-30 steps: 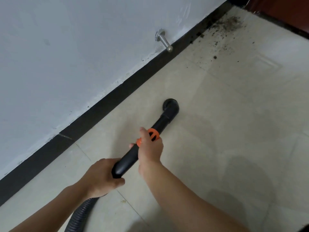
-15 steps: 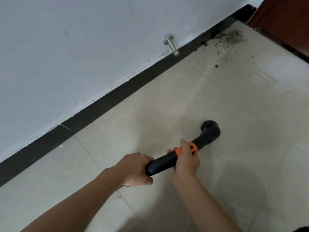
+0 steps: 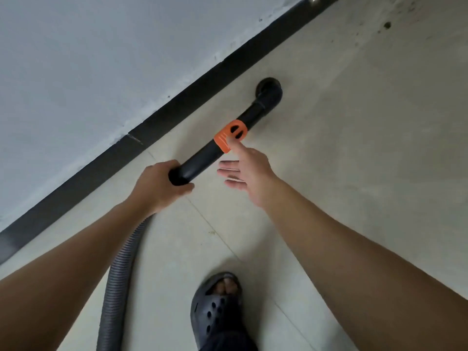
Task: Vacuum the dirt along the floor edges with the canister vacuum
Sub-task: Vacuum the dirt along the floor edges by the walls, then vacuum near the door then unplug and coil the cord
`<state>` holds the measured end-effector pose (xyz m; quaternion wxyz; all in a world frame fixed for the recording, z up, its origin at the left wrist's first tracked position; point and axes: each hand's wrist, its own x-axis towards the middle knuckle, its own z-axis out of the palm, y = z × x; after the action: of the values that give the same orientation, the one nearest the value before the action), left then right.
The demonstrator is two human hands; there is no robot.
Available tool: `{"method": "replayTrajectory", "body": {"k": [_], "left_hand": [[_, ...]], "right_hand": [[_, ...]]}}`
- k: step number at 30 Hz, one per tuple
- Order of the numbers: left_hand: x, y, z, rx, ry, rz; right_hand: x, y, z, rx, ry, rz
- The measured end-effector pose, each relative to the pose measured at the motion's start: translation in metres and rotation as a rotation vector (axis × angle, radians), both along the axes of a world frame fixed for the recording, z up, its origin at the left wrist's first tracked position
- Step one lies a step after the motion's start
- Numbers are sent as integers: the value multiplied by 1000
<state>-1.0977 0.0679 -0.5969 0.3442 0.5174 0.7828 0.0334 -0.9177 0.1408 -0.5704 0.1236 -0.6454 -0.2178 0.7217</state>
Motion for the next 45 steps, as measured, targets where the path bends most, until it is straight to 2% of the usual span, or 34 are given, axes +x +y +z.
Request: {"method": "replayTrajectory", "body": {"k": [3, 6, 9, 14, 20, 24, 29, 35, 39, 45], "left_hand": [[-1, -20, 25, -11, 40, 51], [6, -51, 66, -44, 88, 172], [18, -100, 110, -122, 38, 279], [38, -225, 204, -234, -54, 498], [75, -377, 329, -237, -73, 841], [89, -470, 404, -246, -71, 1019], [79, -587, 461, -194, -36, 1237], [80, -733, 481, -149, -9, 1466], [87, -838, 494, -142, 3, 1516], [87, -994, 557, 11, 218, 1513]], "right_hand": [[31, -48, 26, -91, -143, 90], [61, -100, 63, -182, -197, 145], [84, -138, 111, -190, -236, 197], [107, -182, 217, -71, -302, 407], [97, -247, 334, 71, -303, 693], [70, -317, 387, 149, -280, 953], [23, -418, 426, 280, -224, 1286], [-18, -543, 440, 481, -231, 1653], [-45, -643, 448, 577, -268, 1801], [-86, -832, 474, 662, -163, 2031]]}}
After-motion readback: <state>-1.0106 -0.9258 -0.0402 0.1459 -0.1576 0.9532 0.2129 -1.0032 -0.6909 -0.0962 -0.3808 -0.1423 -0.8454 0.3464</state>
